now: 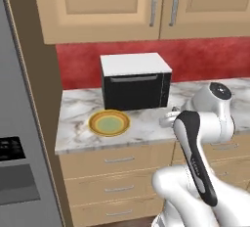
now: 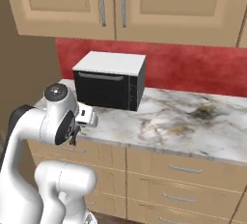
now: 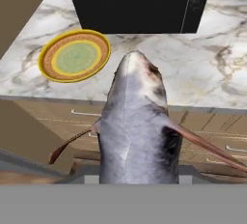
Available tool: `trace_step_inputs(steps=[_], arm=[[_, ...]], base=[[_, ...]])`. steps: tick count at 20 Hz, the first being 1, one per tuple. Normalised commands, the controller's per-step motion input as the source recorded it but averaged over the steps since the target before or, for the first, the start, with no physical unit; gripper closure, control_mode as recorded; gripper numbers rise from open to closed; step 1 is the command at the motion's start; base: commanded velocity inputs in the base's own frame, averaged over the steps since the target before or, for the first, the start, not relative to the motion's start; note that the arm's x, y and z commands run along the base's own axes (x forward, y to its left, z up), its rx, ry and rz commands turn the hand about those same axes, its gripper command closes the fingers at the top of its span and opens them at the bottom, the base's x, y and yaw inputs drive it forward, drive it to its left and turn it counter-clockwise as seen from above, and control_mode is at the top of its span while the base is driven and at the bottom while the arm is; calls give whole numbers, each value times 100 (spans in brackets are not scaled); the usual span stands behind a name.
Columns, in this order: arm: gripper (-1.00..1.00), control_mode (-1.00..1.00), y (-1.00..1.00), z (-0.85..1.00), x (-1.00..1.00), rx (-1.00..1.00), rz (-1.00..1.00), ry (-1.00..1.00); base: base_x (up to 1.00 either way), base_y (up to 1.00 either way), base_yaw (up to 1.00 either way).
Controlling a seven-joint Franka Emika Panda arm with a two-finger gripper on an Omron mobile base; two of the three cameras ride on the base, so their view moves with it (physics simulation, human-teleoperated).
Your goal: Place the fish on the top rack of the oven, and slide the tray back inside. Close the oven door.
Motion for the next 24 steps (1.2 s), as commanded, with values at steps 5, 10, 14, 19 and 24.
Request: trace_step_inputs(steps=[5, 10, 14, 19, 24], arm=[[100, 100, 0, 0, 0, 0, 0, 0], [100, 100, 0, 0, 0, 0, 0, 0], [100, 100, 0, 0, 0, 0, 0, 0], [100, 100, 0, 0, 0, 0, 0, 0], [100, 100, 0, 0, 0, 0, 0, 0]], base=[[-61, 12, 27], [-28, 43, 45], [-36, 68, 54], [-13, 100, 47], [14, 100, 35]])
